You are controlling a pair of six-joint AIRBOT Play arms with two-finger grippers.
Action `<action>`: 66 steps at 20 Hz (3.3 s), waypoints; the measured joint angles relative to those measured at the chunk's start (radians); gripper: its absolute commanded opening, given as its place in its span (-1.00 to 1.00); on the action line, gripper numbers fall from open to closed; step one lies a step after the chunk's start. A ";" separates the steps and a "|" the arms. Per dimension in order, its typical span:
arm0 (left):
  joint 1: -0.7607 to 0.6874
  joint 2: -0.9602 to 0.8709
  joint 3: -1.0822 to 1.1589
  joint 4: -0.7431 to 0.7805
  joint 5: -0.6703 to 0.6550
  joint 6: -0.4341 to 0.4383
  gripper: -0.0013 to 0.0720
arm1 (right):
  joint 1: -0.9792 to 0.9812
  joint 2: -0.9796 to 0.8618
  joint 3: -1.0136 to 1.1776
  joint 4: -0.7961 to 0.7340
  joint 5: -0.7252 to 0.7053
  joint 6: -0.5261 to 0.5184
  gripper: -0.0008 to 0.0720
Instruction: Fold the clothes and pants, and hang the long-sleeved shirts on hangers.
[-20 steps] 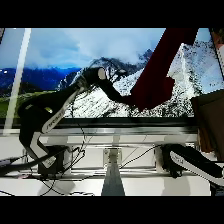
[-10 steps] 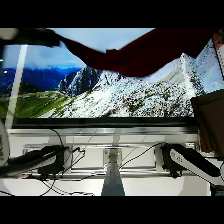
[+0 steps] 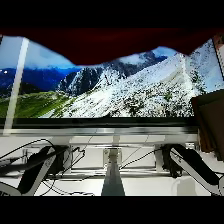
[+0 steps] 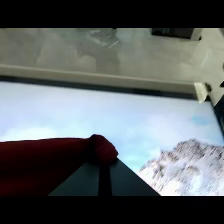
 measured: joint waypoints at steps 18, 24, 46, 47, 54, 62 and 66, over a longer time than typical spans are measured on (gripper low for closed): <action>-0.211 -0.586 -0.260 -0.354 0.035 0.089 0.93 | -0.002 -0.045 -0.833 0.207 -0.297 -0.074 -0.94; -0.197 -0.627 -0.277 -0.200 -0.155 0.091 0.67 | -0.002 -0.061 -0.883 0.204 -0.514 -0.031 -0.94; -0.431 -0.624 -0.826 -0.631 -0.170 0.322 -0.92 | -0.002 -0.050 -0.854 0.196 -0.544 -0.032 -0.94; -0.419 -0.609 -0.793 -0.632 -0.198 0.322 -0.92 | -0.002 -0.041 -0.840 0.193 -0.544 -0.035 -0.94; -0.273 -0.384 -0.414 -0.638 -0.255 0.311 -0.92 | -0.002 0.100 -0.728 0.211 -0.510 -0.043 -0.94; -0.090 -0.016 -0.217 -0.642 0.075 0.308 -0.92 | -0.002 0.397 -0.549 0.365 -0.483 -0.045 -0.94; -0.067 0.139 -0.205 -0.640 0.167 0.308 -0.92 | -0.002 0.510 -0.444 0.391 -0.479 -0.045 -0.94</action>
